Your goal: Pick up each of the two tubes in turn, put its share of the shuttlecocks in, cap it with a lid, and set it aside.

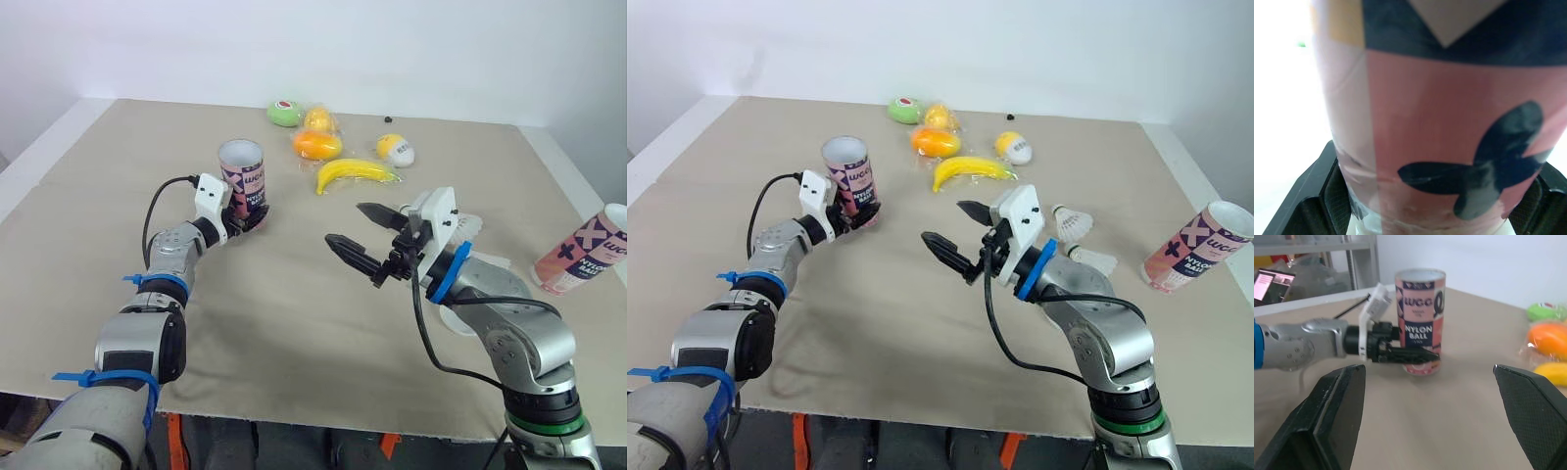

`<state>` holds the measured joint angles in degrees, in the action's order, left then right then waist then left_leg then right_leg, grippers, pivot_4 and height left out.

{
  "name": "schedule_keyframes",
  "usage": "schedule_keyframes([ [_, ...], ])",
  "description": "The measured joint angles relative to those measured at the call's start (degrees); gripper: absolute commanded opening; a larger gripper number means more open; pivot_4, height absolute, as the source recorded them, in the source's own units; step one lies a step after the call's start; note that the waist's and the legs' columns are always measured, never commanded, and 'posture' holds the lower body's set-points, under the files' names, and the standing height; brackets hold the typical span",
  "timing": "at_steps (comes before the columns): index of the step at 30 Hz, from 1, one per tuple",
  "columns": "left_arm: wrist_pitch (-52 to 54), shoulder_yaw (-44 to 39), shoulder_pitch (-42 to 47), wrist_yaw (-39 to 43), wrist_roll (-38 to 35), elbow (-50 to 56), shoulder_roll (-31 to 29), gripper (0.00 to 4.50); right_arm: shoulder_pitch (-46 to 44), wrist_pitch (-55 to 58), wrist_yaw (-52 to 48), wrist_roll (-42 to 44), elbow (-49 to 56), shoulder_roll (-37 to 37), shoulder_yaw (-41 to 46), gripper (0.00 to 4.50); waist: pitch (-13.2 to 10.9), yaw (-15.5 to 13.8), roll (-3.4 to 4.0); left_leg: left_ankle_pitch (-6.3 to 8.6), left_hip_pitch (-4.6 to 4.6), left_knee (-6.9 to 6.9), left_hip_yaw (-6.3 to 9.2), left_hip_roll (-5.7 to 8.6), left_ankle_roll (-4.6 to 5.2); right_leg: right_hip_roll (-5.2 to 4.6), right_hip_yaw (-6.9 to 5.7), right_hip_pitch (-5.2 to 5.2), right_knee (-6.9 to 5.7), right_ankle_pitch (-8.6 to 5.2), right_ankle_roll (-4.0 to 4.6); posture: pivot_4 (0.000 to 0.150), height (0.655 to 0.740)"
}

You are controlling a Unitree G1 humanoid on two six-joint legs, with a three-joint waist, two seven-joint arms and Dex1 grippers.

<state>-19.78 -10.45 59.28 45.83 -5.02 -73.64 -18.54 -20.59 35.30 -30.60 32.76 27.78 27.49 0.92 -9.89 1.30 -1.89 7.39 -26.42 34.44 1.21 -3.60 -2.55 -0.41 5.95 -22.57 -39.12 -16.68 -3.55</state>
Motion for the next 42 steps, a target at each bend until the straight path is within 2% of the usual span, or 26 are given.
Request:
schedule_keyframes([
  [7,0.9,-0.7,-0.1,0.8,-1.1,0.0,0.7,3.73,0.0,0.0,0.0,-0.4,-0.1,0.0,0.0,4.5,0.0,0.0,0.0,-0.01,0.0,0.02,0.02,0.0,0.02,0.0,-0.01,0.02,-0.01,0.0,0.0,0.15,0.7321],
  [9,1.0,-0.7,-0.2,0.9,-1.2,0.0,1.3,3.3,0.0,0.0,0.0,-0.5,-0.2,0.0,0.0,4.5,0.0,0.0,0.0,-0.01,0.0,0.02,0.02,0.0,0.02,0.0,-0.02,0.02,-0.01,0.0,0.0,0.15,0.7321],
  [10,1.1,-0.7,-0.3,1.0,-1.3,0.0,1.6,3.24,0.0,0.0,0.0,-0.5,-0.2,0.0,0.0,4.5,0.0,0.0,0.0,-0.01,0.0,0.02,0.02,0.0,0.02,0.0,-0.02,0.02,-0.01,0.0,0.0,0.15,0.7321],
  [22,1.2,-0.6,-0.4,4.0,-1.8,1.5,1.7,3.24,0.9,0.1,0.9,-0.8,-0.5,1.0,1.9,4.5,0.0,0.0,0.0,-0.01,0.0,0.02,0.02,0.0,0.02,0.0,-0.02,0.02,-0.02,0.0,0.0,0.15,0.7321],
  [25,0.9,-0.1,-0.6,10.0,-2.4,4.2,1.5,3.24,2.4,1.1,2.6,-2.7,-2.3,1.8,2.3,4.5,0.0,0.0,0.0,-0.02,0.01,0.02,0.02,0.0,0.02,0.0,-0.02,0.03,-0.02,0.01,0.01,0.15,0.7321],
  [29,1.5,3.8,-2.7,23.7,-2.6,9.9,-0.1,3.24,3.7,2.4,5.9,-5.3,-6.5,1.6,2.7,4.5,0.0,0.1,0.01,-0.03,0.01,0.01,0.01,0.0,0.02,0.01,-0.01,0.02,-0.04,0.02,0.03,0.15,0.7321],
  [31,3.2,7.9,-4.4,34.1,-2.4,14.1,-3.0,3.24,3.5,2.9,8.3,-6.8,-9.7,0.8,3.7,4.5,0.0,0.4,0.03,-0.03,0.02,0.01,0.02,-0.02,0.03,0.04,-0.01,0.01,-0.06,0.03,0.06,0.15,0.7321],
  [32,3.6,8.7,-4.5,36.1,-2.2,14.8,-3.7,3.24,3.5,2.9,8.6,-7.1,-10.3,0.7,3.9,4.5,0.0,0.5,0.03,-0.03,0.02,0.01,0.02,-0.03,0.03,0.06,-0.01,0.01,-0.06,0.04,0.07,0.15,0.7321],
  [34,4.7,15.6,-5.4,43.8,-1.7,19.4,-9.1,3.24,1.9,2.7,9.9,-8.5,-14.6,-0.6,4.0,4.5,0.0,1.0,0.06,-0.07,0.03,0.0,0.04,-0.04,0.07,0.07,0.0,0.01,-0.09,0.05,0.09,0.15,0.7321],
  [37,5.2,21.3,-5.0,45.9,-2.9,22.5,-13.1,3.24,-1.4,0.6,9.9,-11.2,-21.4,-1.2,3.0,4.5,0.0,1.3,0.08,-0.11,0.04,0.04,0.03,-0.04,0.14,0.05,-0.01,0.03,-0.1,0.08,0.06,0.15,0.7321],
  [42,9.1,32.6,-4.7,46.2,-9.3,29.7,-19.5,3.24,-8.1,-4.8,9.2,-15.4,-33.3,-2.1,2.2,4.5,-0.1,1.4,0.17,-0.14,0.04,0.05,0.02,-0.04,0.18,0.04,0.01,0.03,-0.11,0.09,0.05,0.15,0.7321],
])
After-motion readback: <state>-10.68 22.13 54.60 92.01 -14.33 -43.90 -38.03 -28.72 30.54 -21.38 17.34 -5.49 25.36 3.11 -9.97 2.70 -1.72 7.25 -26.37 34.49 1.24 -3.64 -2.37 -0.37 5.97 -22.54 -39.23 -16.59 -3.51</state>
